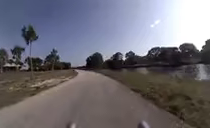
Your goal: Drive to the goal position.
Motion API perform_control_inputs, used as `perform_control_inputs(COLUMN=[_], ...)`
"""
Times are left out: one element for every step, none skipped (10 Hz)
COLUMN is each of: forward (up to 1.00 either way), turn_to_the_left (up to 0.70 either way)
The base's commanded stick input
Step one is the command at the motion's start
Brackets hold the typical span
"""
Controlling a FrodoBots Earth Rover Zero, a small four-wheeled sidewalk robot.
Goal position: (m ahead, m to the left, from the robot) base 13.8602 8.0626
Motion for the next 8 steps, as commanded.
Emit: perform_control_inputs(forward=[1.00,1.00,1.00,1.00,1.00,1.00,1.00,1.00], turn_to_the_left=[0.40,0.31,0.14,0.06,0.04,0.04,0.04,0.22])
